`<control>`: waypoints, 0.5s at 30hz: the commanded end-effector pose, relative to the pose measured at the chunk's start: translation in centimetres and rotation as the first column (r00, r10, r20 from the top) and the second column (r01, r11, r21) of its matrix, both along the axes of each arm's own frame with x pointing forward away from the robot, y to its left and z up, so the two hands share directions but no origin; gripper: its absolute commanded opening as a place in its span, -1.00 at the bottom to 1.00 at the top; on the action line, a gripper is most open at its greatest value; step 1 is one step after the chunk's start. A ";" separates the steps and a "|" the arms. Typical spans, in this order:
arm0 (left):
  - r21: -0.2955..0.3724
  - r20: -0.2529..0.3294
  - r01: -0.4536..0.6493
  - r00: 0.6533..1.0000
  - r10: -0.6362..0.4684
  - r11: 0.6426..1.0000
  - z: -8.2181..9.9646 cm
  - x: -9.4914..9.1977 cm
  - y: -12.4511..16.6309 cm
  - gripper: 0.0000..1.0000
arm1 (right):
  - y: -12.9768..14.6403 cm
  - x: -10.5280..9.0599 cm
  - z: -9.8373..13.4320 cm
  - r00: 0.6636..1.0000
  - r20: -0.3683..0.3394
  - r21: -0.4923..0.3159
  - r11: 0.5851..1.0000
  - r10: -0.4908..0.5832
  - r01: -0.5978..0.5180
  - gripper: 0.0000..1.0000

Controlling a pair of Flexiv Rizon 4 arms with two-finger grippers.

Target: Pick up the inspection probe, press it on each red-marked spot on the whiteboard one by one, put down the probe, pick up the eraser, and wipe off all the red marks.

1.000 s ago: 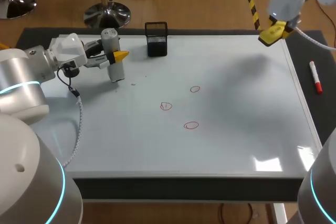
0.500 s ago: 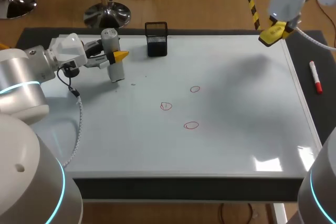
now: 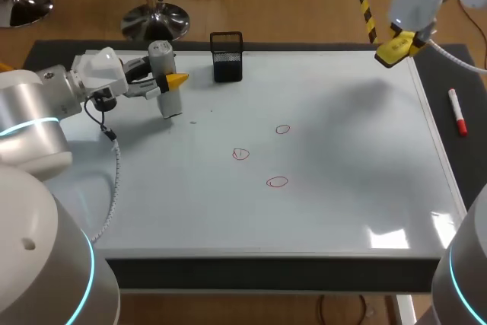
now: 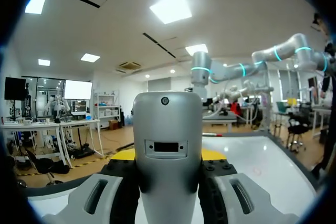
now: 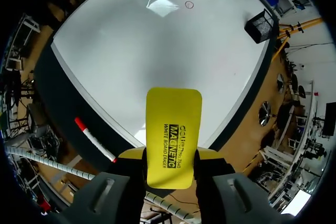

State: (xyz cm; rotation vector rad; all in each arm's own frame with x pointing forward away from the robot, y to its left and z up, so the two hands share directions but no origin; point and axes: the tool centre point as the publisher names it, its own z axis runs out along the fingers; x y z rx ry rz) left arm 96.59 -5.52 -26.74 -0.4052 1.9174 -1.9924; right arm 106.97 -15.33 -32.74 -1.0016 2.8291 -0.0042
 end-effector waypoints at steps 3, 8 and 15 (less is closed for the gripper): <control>0.005 0.016 0.037 0.999 -0.037 0.999 0.5 -0.6 -1.8 -1.00 | 0.0 0.0 0.1 1.000 -0.002 -0.004 1.000 0.002 -0.002 -1.00; -0.002 0.024 0.077 0.997 -0.077 0.997 1.3 -2.5 -3.7 -1.00 | 0.0 0.0 0.1 1.000 -0.002 -0.004 1.000 0.002 -0.002 -1.00; -0.026 0.043 0.176 0.984 -0.175 0.984 2.1 -5.9 -7.5 -1.00 | 0.0 0.0 0.1 1.000 -0.002 -0.004 1.000 0.002 -0.002 -1.00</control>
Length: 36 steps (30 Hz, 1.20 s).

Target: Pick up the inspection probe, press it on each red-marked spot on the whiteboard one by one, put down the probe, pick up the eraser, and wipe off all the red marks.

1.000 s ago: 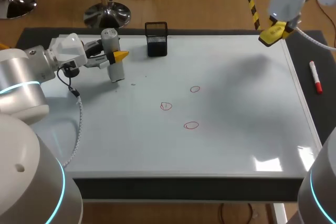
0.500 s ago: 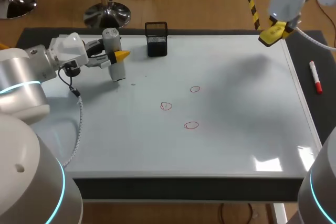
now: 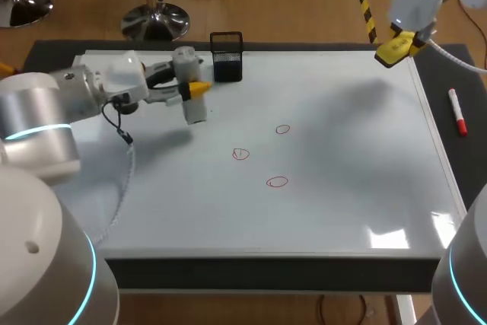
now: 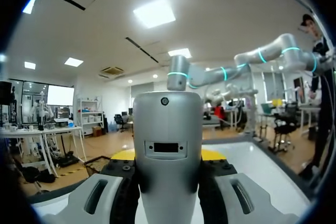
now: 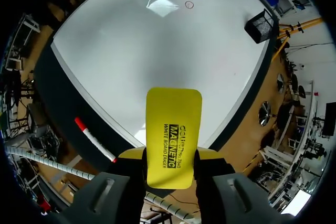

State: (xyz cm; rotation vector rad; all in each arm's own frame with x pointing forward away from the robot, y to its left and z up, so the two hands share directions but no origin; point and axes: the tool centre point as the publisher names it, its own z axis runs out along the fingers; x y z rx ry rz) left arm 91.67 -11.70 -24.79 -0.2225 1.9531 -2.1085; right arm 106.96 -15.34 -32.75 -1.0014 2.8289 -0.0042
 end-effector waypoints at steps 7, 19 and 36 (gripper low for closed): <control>-0.004 -0.006 0.093 0.996 -0.093 0.996 -0.1 -2.9 -4.6 -1.00 | 0.0 0.0 0.1 1.000 -0.002 -0.004 1.000 0.002 -0.002 -1.00; -0.055 -0.008 0.145 0.989 -0.146 0.988 -1.3 -4.4 -7.1 -1.00 | 0.0 0.0 0.1 1.000 -0.002 -0.004 1.000 0.002 -0.002 -1.00; -0.069 -0.075 0.182 0.979 -0.187 0.981 -4.6 -5.3 -8.4 -1.00 | 0.0 0.0 0.1 1.000 -0.002 -0.004 1.000 0.002 -0.002 -1.00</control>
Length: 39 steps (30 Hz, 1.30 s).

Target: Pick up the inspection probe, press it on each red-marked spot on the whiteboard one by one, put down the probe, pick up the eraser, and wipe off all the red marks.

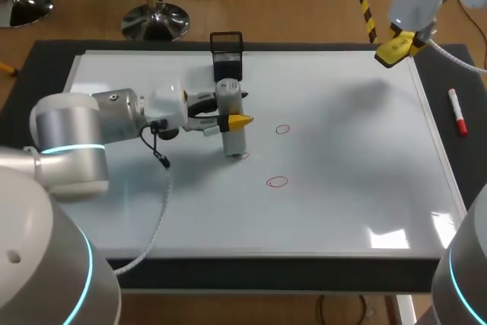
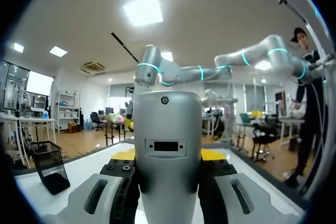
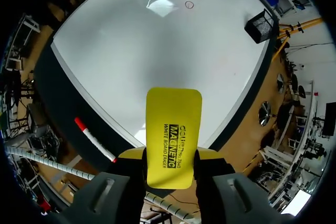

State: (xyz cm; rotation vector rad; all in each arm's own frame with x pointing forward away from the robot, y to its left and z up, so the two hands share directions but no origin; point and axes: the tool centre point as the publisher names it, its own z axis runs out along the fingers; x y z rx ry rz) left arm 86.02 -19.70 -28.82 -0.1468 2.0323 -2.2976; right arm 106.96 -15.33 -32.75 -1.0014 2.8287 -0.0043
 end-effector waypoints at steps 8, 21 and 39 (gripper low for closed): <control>-0.007 -0.015 0.010 1.000 -0.010 1.000 -1.0 0.3 -0.7 -1.00 | 0.0 0.0 0.1 1.000 -0.002 -0.004 1.000 0.002 -0.002 -1.00; 0.001 -0.016 0.006 1.000 -0.006 1.000 -1.1 0.3 -0.7 -1.00 | 0.0 0.0 0.1 1.000 -0.002 -0.004 1.000 0.002 -0.002 -1.00; 0.002 0.022 -0.063 0.998 0.063 0.998 1.9 2.8 2.5 -1.00 | 0.0 0.0 0.1 1.000 -0.002 -0.004 1.000 0.002 -0.002 -1.00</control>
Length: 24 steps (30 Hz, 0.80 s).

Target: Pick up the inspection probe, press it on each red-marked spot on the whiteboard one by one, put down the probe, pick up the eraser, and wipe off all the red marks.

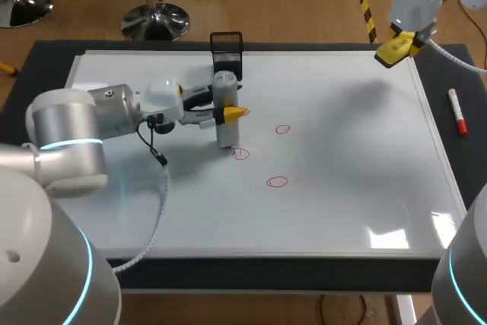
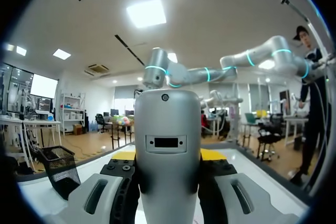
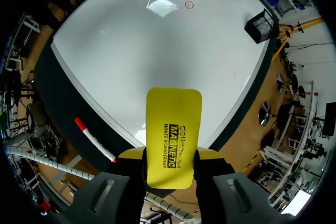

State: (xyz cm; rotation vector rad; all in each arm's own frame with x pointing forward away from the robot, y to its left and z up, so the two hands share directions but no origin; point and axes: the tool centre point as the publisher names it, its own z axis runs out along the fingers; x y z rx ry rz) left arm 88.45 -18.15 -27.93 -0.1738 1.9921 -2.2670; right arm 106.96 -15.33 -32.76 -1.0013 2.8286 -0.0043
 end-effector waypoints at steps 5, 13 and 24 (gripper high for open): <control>0.016 0.026 -0.066 0.997 0.066 0.998 2.0 2.1 2.8 -1.00 | 0.0 0.0 0.1 1.000 -0.003 -0.004 1.000 0.002 -0.002 -1.00; 0.019 0.047 -0.142 0.989 0.141 0.990 3.2 4.6 6.3 -1.00 | 0.0 0.0 0.1 1.000 -0.003 -0.004 1.000 0.002 -0.002 -1.00; 0.039 0.027 -0.244 0.970 0.243 0.969 2.8 7.9 11.4 -1.00 | 0.0 0.0 0.1 1.000 -0.003 -0.004 1.000 0.002 -0.002 -1.00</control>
